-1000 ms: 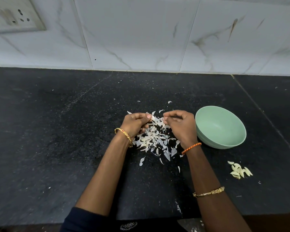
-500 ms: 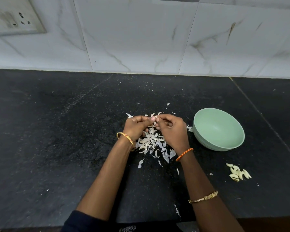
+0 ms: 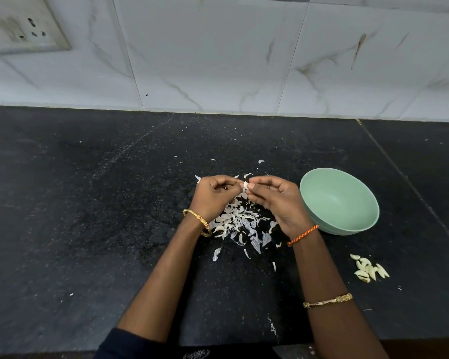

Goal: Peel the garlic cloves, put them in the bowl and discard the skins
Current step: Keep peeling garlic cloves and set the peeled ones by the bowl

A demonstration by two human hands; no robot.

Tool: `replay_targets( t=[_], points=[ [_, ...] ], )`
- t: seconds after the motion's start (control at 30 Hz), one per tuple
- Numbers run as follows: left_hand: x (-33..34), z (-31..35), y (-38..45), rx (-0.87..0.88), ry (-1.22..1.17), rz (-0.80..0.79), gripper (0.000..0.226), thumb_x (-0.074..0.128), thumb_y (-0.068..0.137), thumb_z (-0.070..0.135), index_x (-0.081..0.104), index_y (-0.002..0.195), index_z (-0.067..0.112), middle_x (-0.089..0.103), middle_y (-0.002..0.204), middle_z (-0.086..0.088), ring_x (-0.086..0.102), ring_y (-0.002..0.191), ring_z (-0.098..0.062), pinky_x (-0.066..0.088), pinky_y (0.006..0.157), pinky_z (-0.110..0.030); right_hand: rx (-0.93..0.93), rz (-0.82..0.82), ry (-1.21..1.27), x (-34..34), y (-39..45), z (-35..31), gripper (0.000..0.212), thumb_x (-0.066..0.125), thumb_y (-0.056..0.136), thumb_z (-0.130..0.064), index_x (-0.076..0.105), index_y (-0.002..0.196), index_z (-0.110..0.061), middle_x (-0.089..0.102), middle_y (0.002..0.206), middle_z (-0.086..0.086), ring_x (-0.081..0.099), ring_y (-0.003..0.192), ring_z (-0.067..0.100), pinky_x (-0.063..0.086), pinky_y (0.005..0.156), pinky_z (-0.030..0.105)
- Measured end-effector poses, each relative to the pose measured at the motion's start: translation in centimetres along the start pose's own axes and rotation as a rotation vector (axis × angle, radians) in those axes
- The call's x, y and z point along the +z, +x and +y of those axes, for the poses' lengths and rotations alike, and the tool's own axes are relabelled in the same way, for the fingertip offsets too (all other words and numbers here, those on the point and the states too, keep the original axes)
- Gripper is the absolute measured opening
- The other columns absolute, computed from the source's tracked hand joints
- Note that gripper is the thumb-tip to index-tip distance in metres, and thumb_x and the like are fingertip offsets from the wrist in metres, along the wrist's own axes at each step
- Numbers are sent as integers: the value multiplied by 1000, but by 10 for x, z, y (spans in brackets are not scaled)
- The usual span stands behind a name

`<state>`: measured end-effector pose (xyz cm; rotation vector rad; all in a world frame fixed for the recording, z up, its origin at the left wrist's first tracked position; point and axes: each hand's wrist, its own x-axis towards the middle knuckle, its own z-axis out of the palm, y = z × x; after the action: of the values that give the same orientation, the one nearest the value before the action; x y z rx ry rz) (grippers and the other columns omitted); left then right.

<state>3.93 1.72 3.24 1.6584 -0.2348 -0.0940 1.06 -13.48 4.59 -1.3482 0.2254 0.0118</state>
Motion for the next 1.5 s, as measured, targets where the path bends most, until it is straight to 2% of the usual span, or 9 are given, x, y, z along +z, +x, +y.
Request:
replay_targets(
  t=[0.23, 0.4, 0.6, 0.73, 0.97, 1.03, 1.17, 1.3, 1.5],
  points=[
    [3, -5, 2, 88, 122, 27, 22, 73, 81, 8, 70, 76, 29, 65, 66, 14, 45, 51, -9, 42, 51, -22, 93, -19, 174, -2, -1, -4, 22, 65, 81, 8, 66, 101, 1, 73, 84, 10, 71, 79, 13, 56, 74, 18],
    [5, 8, 0, 17, -8, -3, 9, 62, 88, 0, 71, 87, 2, 66, 70, 0, 52, 43, -1, 39, 43, -11, 157, -51, 266, -5, -3, -6, 19, 62, 82, 8, 66, 97, -3, 73, 81, 8, 70, 75, 12, 58, 73, 22],
    [5, 12, -2, -141, -38, -40, 12, 63, 88, 4, 68, 79, 8, 56, 44, 14, 39, 35, 1, 33, 38, -10, 160, -116, 150, -11, -4, -9, 25, 66, 75, 3, 66, 99, -5, 73, 82, 6, 70, 77, 12, 57, 68, 19],
    [-1, 10, -2, -161, 0, -114, 11, 67, 87, 10, 70, 77, 15, 59, 49, 11, 38, 37, 1, 32, 38, -11, 158, -135, 62, -16, -3, -12, 21, 65, 78, 8, 66, 96, -3, 73, 81, 9, 71, 76, 13, 57, 68, 18],
    [-8, 10, -5, 0, 73, -215, 11, 66, 85, 0, 71, 95, 0, 66, 61, 15, 55, 53, 6, 41, 53, -6, 173, -155, -95, -17, -4, -20, 18, 67, 74, 12, 68, 87, -1, 73, 80, 12, 72, 75, 17, 56, 66, 19],
    [-8, 13, -7, 0, 87, -228, 12, 64, 85, -2, 69, 96, -6, 64, 55, 16, 50, 47, 7, 37, 49, -5, 183, -157, -121, -17, -4, -21, 17, 67, 75, 12, 68, 85, -1, 73, 78, 11, 72, 74, 17, 57, 65, 20],
    [-3, 16, -9, -76, 43, -148, 7, 65, 85, -1, 69, 88, -7, 56, 43, 13, 41, 35, 3, 32, 39, -7, 178, -135, -139, -13, -5, -22, 16, 66, 76, 14, 67, 83, 0, 72, 74, 11, 72, 69, 16, 57, 63, 19],
    [1, 18, -7, -97, 36, -63, 13, 69, 82, 0, 67, 71, 8, 57, 47, 7, 44, 36, 1, 36, 38, -11, 137, -112, -169, -9, -5, -26, 16, 68, 73, 14, 67, 79, -1, 71, 67, 8, 70, 64, 14, 57, 61, 19],
    [5, 19, -4, -131, 2, -42, 17, 67, 82, 0, 65, 69, 9, 53, 42, 10, 43, 35, 1, 34, 36, -12, 119, -111, -122, -9, -3, -22, 17, 69, 73, 11, 68, 83, -2, 72, 71, 9, 71, 69, 15, 58, 66, 21]
  ],
)
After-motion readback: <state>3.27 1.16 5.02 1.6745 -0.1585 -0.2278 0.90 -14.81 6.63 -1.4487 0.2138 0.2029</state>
